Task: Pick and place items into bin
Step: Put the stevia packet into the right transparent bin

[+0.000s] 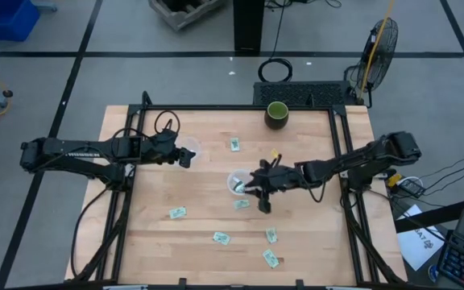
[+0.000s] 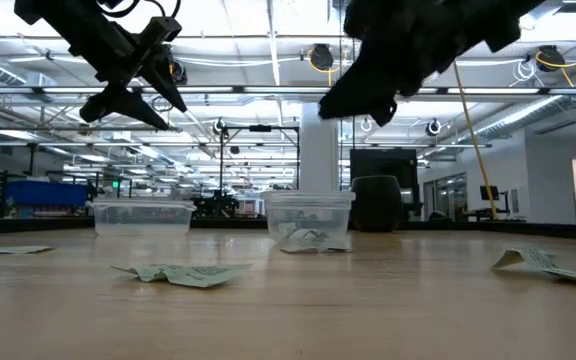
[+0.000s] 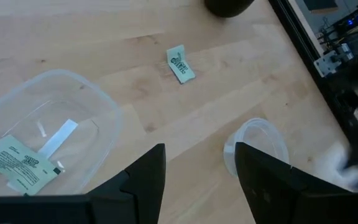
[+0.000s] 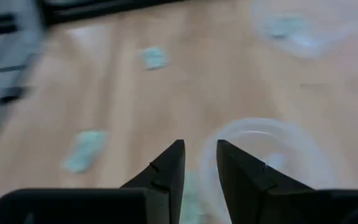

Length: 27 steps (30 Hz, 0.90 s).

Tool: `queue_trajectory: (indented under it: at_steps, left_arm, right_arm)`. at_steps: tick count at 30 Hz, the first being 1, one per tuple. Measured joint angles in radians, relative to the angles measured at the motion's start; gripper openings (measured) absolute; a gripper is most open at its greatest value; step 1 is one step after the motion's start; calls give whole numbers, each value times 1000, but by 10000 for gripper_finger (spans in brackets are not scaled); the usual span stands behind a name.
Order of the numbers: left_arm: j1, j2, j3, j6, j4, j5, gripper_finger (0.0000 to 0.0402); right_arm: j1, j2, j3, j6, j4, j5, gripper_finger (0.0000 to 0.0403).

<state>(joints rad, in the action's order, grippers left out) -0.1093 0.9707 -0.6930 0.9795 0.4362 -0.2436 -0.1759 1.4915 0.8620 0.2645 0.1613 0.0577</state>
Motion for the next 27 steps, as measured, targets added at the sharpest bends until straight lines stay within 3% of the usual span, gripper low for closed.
queue_trajectory:
  at_steps: [3,9,18,27]
  left_arm:
    - [0,0,0,0,0,0,198]
    - [0,0,0,-1,0,0,198]
    - [-2,0,0,-1,4,5,198]
    - [14,0,0,11,4,18,198]
  right_arm:
    - [-55,0,2,-22,-23,-64,87]
    - [-132,69,0,-44,-42,-63,121]
    - [-94,206,1,-82,68,-61,222]
    - [-73,316,0,-61,113,-61,242]
